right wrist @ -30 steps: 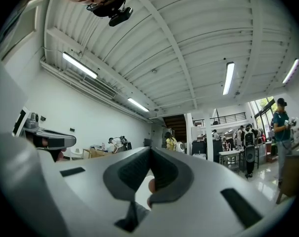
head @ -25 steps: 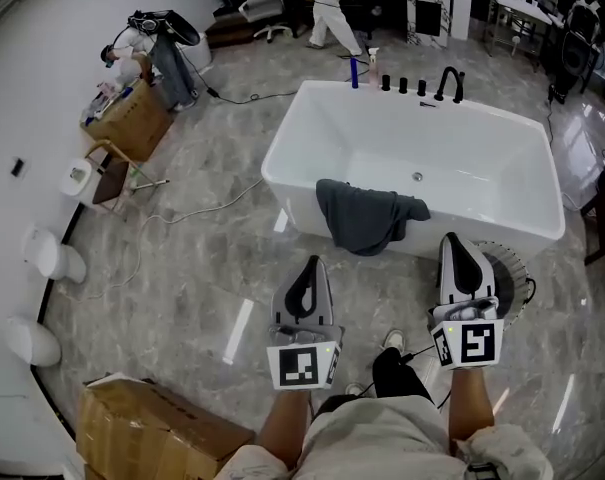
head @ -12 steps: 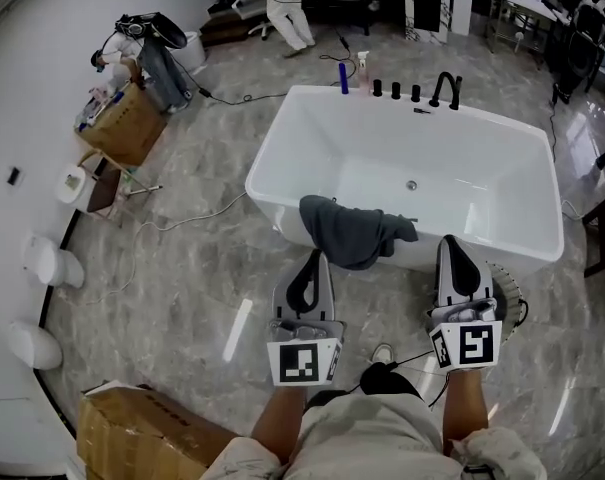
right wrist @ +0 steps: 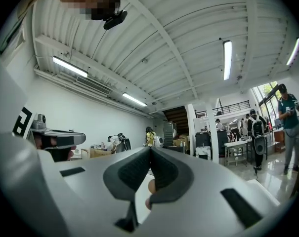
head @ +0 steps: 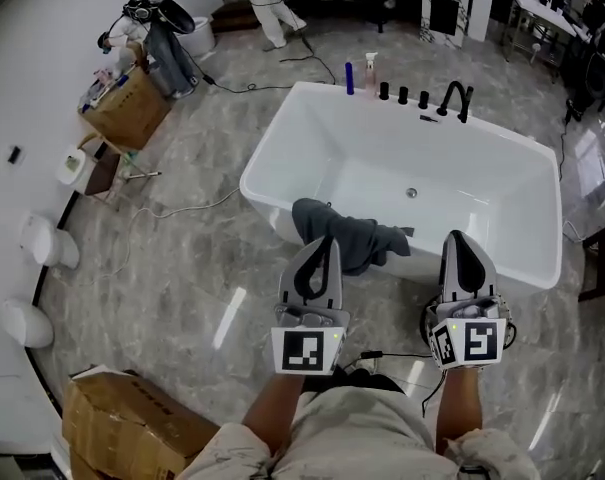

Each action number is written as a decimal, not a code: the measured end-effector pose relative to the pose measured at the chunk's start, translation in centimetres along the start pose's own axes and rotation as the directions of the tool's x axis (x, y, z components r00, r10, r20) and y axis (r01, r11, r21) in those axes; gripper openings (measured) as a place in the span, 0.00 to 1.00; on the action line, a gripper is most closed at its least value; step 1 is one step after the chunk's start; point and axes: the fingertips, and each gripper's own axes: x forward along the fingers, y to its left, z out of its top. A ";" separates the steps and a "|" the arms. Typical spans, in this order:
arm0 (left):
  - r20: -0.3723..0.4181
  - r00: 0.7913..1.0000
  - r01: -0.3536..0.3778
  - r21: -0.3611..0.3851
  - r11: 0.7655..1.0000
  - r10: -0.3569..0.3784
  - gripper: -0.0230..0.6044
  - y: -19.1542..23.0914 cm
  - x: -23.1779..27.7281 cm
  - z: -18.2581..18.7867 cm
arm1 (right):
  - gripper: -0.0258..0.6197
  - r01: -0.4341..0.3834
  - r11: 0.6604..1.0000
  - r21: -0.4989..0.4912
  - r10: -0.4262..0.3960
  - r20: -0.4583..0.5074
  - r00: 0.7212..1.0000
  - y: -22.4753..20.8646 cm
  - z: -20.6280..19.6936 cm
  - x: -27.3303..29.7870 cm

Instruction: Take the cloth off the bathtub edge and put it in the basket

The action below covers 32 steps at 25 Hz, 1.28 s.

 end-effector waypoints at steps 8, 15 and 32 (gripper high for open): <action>-0.001 1.000 0.004 -0.017 1.000 -0.004 0.03 2.7 3.8 -2.6 | 0.02 -0.023 1.000 -0.016 0.022 -0.040 0.999 1.0 -2.8 4.5; -0.025 1.000 0.014 -0.027 1.000 -0.014 0.03 7.5 8.0 -5.1 | 0.02 -0.034 0.998 -0.043 0.030 -0.089 0.996 3.3 -4.6 11.2; -0.145 0.989 -0.029 -0.059 0.998 0.020 0.03 16.9 14.6 -17.0 | 0.02 -0.130 0.991 -0.017 0.115 -0.357 0.927 8.6 -20.1 23.4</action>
